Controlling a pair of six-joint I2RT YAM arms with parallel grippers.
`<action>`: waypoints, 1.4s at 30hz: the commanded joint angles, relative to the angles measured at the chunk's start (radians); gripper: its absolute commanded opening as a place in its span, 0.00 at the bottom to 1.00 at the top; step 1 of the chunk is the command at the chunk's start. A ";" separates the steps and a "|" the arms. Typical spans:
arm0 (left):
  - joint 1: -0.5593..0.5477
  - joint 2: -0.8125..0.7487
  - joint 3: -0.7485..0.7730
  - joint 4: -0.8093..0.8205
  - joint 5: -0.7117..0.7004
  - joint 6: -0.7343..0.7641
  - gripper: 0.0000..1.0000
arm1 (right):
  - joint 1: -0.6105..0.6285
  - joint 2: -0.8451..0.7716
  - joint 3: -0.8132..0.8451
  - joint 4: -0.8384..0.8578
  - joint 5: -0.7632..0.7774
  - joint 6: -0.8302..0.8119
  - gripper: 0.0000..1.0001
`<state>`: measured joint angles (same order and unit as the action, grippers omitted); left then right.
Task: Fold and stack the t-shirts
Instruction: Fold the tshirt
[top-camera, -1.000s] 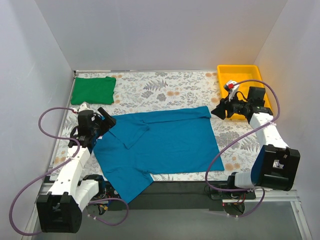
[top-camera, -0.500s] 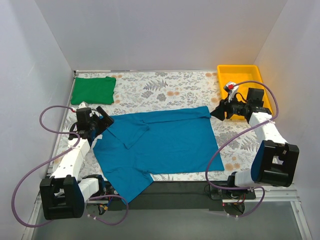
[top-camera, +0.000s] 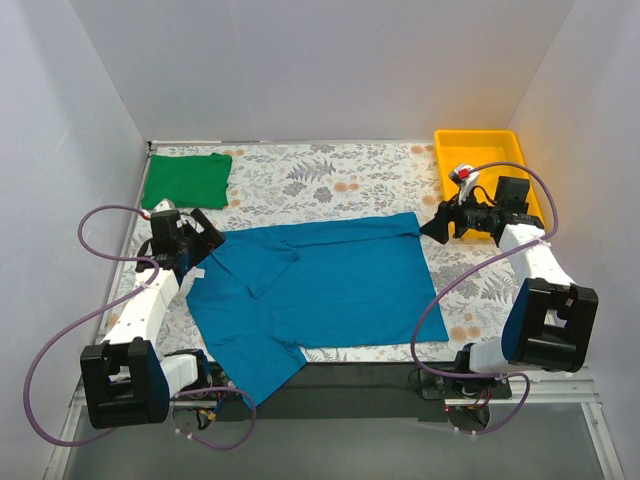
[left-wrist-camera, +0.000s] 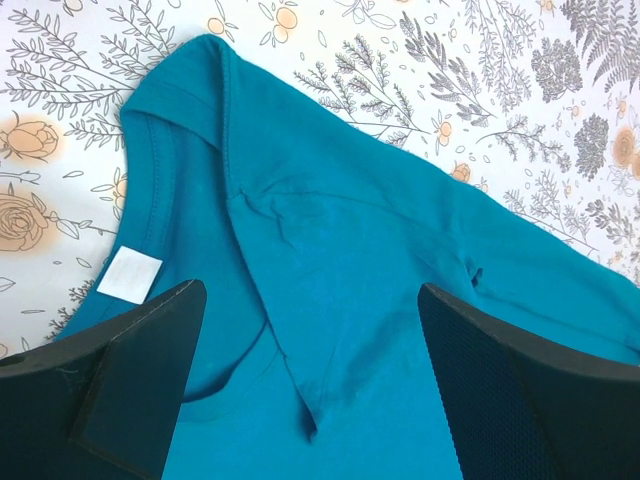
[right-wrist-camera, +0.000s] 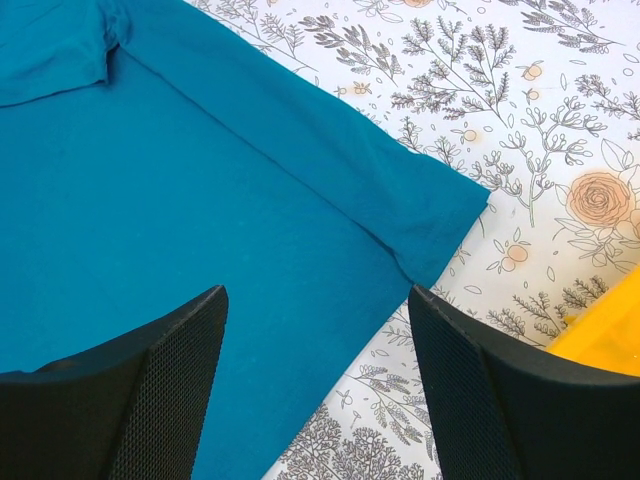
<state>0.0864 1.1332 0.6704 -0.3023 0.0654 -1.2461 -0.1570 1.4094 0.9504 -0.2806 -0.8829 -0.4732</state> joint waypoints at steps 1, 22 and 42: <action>0.007 -0.018 0.008 0.015 -0.027 0.037 0.87 | -0.007 0.006 -0.009 0.029 -0.030 0.004 0.80; 0.038 0.094 0.003 0.049 -0.088 0.062 0.87 | -0.013 0.052 -0.002 0.020 -0.034 -0.001 0.82; 0.131 0.401 0.150 0.138 0.007 0.089 0.71 | -0.006 0.123 0.062 0.020 0.056 0.059 0.78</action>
<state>0.2085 1.5303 0.7868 -0.1867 0.0715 -1.1801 -0.1638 1.4990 0.9539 -0.2813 -0.8795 -0.4583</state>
